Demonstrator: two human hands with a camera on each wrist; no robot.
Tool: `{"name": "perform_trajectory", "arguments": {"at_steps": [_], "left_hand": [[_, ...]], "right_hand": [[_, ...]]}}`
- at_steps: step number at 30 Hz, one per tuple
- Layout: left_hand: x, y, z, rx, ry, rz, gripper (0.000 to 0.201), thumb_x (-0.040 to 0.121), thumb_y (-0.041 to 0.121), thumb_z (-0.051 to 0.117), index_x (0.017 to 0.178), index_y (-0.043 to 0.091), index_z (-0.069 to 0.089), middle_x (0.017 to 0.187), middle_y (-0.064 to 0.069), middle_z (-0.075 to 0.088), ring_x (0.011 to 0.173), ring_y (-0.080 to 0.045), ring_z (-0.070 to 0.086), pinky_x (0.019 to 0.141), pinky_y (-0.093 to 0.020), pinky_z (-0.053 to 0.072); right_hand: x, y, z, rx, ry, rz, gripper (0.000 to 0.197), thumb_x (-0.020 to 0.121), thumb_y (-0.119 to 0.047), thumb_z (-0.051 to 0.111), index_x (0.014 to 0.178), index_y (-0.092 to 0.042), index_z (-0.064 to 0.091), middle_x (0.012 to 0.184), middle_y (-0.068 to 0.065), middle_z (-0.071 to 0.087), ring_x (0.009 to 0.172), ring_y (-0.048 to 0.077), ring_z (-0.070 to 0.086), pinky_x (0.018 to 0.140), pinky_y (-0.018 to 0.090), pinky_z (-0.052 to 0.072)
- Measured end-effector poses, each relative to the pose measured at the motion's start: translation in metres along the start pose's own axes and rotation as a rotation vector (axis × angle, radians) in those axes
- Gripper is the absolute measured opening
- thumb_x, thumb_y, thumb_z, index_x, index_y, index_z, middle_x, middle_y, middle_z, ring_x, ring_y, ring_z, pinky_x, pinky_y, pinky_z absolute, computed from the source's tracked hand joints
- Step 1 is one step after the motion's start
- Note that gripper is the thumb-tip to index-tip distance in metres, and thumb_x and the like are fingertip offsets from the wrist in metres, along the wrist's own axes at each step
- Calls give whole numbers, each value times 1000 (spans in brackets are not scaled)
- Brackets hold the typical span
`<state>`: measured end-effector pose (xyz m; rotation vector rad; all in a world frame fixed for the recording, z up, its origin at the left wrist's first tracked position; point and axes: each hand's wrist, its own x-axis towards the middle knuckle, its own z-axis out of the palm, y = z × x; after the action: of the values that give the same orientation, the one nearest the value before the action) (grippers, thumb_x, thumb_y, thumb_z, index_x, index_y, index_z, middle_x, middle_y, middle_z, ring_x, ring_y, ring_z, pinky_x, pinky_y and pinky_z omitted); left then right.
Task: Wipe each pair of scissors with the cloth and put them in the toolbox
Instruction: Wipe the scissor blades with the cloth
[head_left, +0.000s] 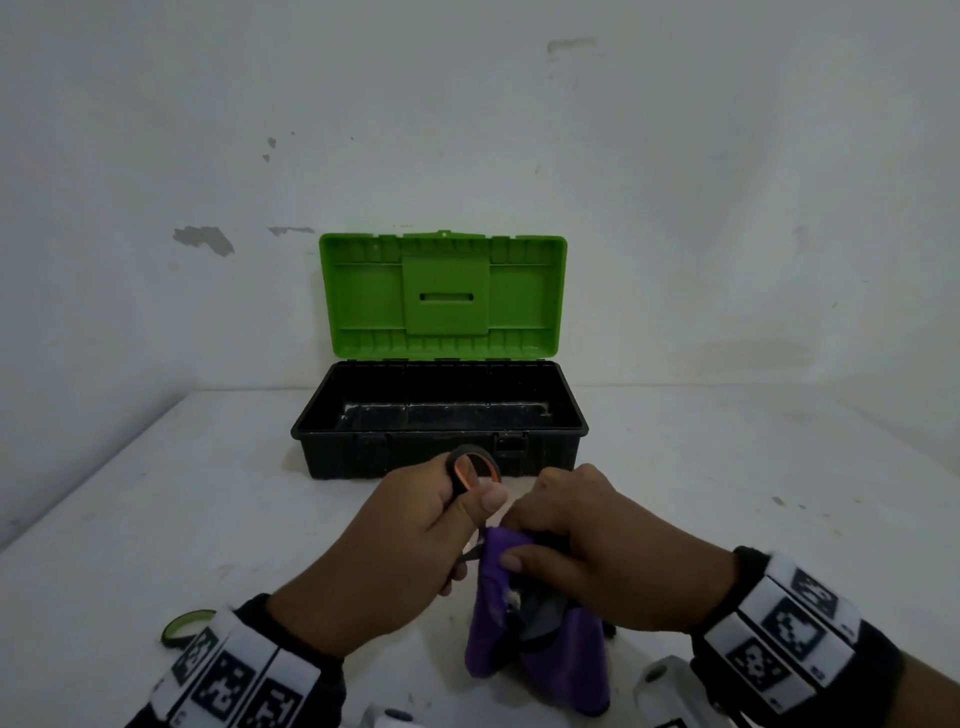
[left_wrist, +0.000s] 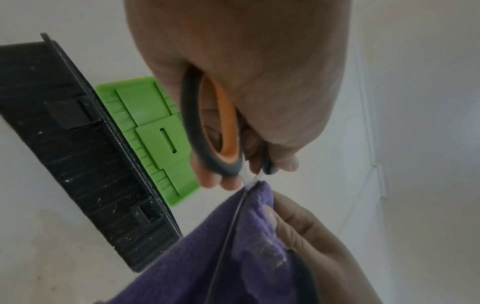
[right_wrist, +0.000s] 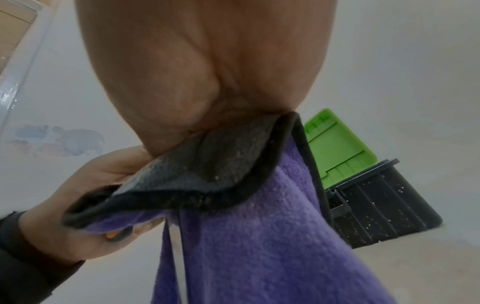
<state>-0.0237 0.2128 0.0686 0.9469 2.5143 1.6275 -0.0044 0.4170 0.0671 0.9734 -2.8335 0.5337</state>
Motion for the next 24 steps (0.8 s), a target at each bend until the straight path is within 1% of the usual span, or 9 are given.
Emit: {"name": "perform_trajectory", "arguments": {"at_steps": [3,7,11,14,16,18,20,22,24], "left_hand": [[-1,0,-2,-38,16,-40,28,82,52,46,86,26,55,55,12,60,49,-10,59,51,-27,55],[-2,1,-4,-53,20,-43,26,82,52,47,86,27,55,54,9,59,50,-12,60,51,-29,56],[-1,1,-5,-96,47,-48,27,82,51,49,80,25,53,51,6,56,49,-14,59,51,-29,55],[-3,0,-7,-139,70,-58,26,81,52,50,77,26,55,50,4,55,49,-15,58,50,-30,53],[-3,0,-10,-215,126,-103,25,79,51,52,73,27,57,50,1,51,49,-19,58,48,-31,53],[-3,-2,-14,-315,209,-153,34,80,50,52,78,16,56,53,-5,46,50,-23,57,48,-34,52],[-1,-6,-15,-393,296,-182,41,84,48,52,81,7,52,53,-8,42,49,-26,54,49,-35,51],[1,-8,-11,-460,360,-222,41,86,48,52,80,7,52,54,-8,39,50,-25,52,50,-36,51],[3,-10,-4,-510,389,-274,41,88,48,51,82,8,54,54,-7,39,50,-24,53,51,-35,51]], "right_hand": [[-5,3,-5,-15,4,14,14,98,-48,49,85,-48,48,72,-25,46,83,1,42,82,27,32],[-10,9,-10,-28,6,18,17,98,-49,49,81,-49,46,71,-25,49,82,2,44,78,25,31],[-20,20,-17,-4,20,26,26,99,-47,50,79,-32,58,77,-16,58,84,8,51,75,22,31],[-31,28,-24,68,54,75,37,95,-51,49,80,-22,64,78,-6,61,80,11,57,70,28,42],[-41,36,-29,129,130,165,26,95,-46,56,82,-28,68,81,-7,62,81,11,60,72,31,46],[-49,40,-30,262,259,244,18,95,-36,59,81,-39,70,81,-8,66,79,9,63,72,26,47],[-52,39,-24,464,404,316,22,93,-30,57,81,-32,74,78,-4,71,73,10,66,66,22,49],[-50,34,-16,600,523,387,25,96,-25,55,83,-24,76,76,2,73,71,11,67,62,21,50],[-43,27,-7,691,606,423,25,97,-24,55,87,-20,77,81,4,75,75,12,68,66,23,52]]}}
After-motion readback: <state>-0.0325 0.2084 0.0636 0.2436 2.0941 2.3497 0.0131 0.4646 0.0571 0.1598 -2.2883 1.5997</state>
